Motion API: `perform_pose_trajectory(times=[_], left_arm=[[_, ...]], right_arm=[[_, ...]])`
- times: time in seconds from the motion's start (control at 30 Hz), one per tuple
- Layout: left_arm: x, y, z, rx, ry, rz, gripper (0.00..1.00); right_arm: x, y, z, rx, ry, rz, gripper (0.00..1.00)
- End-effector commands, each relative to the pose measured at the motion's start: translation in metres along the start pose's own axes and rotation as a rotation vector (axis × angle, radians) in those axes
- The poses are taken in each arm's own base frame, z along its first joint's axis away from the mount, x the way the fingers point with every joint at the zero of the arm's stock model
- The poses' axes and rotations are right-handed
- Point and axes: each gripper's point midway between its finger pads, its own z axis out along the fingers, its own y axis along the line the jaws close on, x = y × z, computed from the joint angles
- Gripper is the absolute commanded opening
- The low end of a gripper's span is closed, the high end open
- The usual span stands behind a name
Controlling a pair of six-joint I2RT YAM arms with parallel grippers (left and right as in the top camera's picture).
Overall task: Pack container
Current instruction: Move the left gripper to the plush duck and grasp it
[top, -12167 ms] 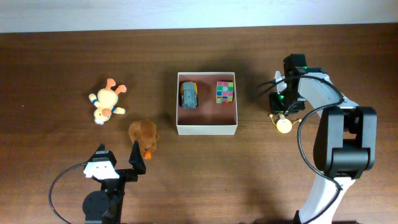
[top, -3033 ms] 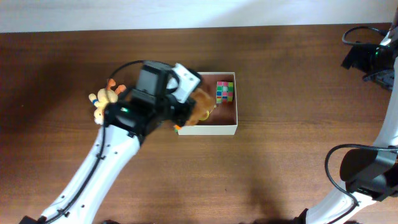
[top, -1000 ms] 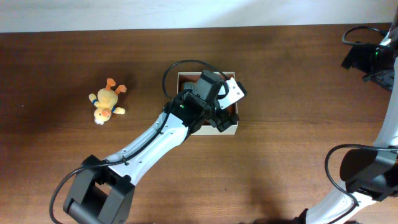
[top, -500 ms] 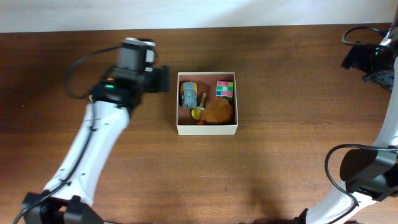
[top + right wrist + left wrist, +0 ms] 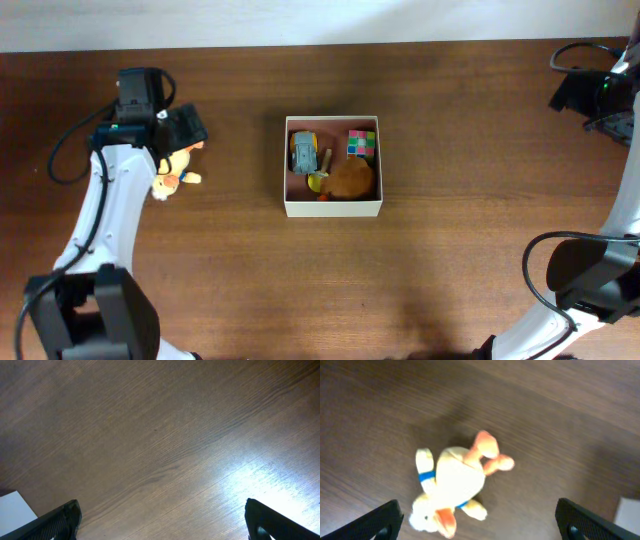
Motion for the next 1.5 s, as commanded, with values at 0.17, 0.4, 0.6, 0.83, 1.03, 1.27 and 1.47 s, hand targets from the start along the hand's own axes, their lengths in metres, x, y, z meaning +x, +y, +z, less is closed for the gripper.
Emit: perform_pose_trajectory(times=[0.17, 0.4, 0.6, 0.83, 1.03, 1.27, 1.47], left_arm=[[0.005, -0.004, 0.036, 0.001, 0.031, 0.116, 0.99], [0.027, 0.0, 0.067, -0.021, 0.113, 0.246, 0.99], [0.044, 0.003, 0.084, -0.032, 0.177, 0.267, 0.94], [0.061, 0.007, 0.088, -0.043, 0.243, 0.286, 0.24], [0.062, 0.007, 0.088, -0.043, 0.246, 0.286, 0.02], [0.065, 0.009, 0.087, -0.046, 0.263, 0.288, 0.02], [0.063, 0.007, 0.074, -0.034, 0.278, 0.288, 0.02]], right_arm=[[-0.001, -0.001, 0.0, 0.002, -0.001, 0.012, 0.99], [-0.001, -0.001, 0.0, 0.002, -0.001, 0.012, 0.99], [-0.001, -0.001, 0.0, 0.002, -0.001, 0.012, 0.99], [-0.001, -0.001, 0.0, 0.002, -0.001, 0.012, 0.99], [-0.001, -0.001, 0.0, 0.002, -0.001, 0.012, 0.99], [-0.001, -0.001, 0.0, 0.002, -0.001, 0.012, 0.99], [-0.001, -0.001, 0.0, 0.002, -0.001, 0.012, 0.99]])
